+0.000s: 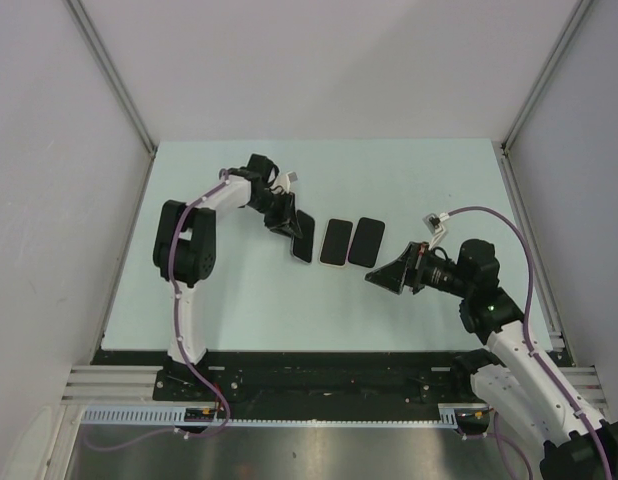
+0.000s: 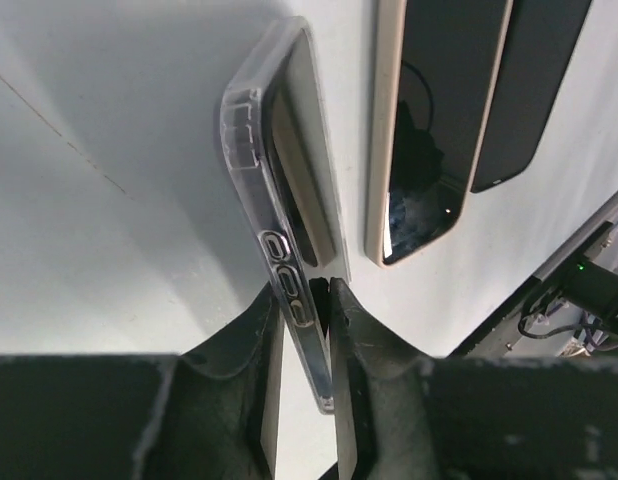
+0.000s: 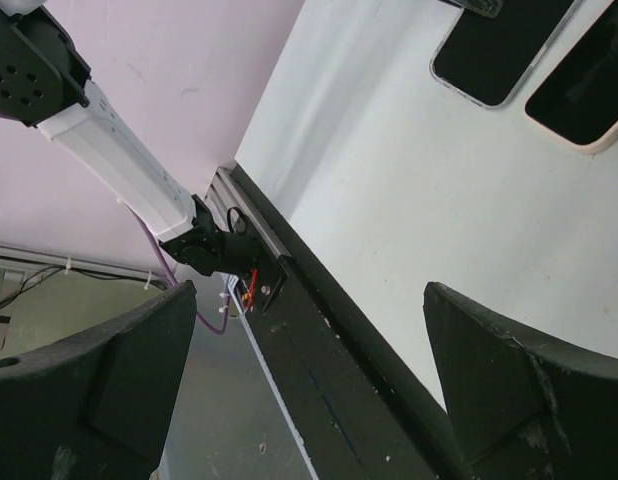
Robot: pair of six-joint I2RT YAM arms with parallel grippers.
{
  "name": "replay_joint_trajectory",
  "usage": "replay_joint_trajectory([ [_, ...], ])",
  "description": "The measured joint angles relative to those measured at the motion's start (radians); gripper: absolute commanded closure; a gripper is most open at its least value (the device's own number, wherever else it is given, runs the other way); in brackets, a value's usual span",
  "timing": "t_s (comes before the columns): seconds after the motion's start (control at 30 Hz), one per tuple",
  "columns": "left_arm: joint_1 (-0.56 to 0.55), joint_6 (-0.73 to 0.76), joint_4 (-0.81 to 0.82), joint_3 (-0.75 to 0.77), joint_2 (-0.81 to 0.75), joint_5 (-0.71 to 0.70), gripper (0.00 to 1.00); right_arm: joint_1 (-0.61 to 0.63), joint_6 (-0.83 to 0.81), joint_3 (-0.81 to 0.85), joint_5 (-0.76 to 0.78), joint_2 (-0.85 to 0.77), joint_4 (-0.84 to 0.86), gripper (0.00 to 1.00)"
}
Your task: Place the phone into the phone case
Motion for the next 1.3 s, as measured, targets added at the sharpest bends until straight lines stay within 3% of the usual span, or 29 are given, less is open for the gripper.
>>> replay_joint_trajectory([
  [0.27, 0.002, 0.002, -0.01, 0.0, 0.034, -0.059, 0.53, -0.004, -0.008, 0.0, 0.002, 0.013, -0.023, 0.0],
  [0.4, 0.01, -0.006, -0.031, 0.002, 0.023, -0.109, 0.38, -0.008, -0.01, 0.005, 0.013, 0.019, -0.04, 0.0],
  [0.57, 0.021, -0.026, -0.059, 0.001, -0.091, -0.17, 0.28, -0.008, -0.032, 0.024, 0.03, 0.02, -0.09, 0.0],
  [0.73, 0.018, -0.045, -0.007, -0.093, -0.392, -0.189, 0.23, -0.008, -0.053, 0.025, 0.064, -0.02, -0.156, 0.0],
  [1.03, -0.014, -0.086, 0.186, -0.536, -1.017, -0.137, 0.21, -0.008, -0.055, 0.063, 0.134, -0.1, -0.203, 0.0],
  [1.1, -0.019, -0.102, 0.235, -0.646, -1.121, -0.113, 0.0, -0.008, -0.055, 0.067, 0.15, -0.116, -0.209, 0.0],
  [1.3, -0.03, -0.153, 0.308, -0.84, -1.296, -0.088, 0.0, -0.008, -0.051, 0.067, 0.224, -0.18, -0.259, 0.0],
])
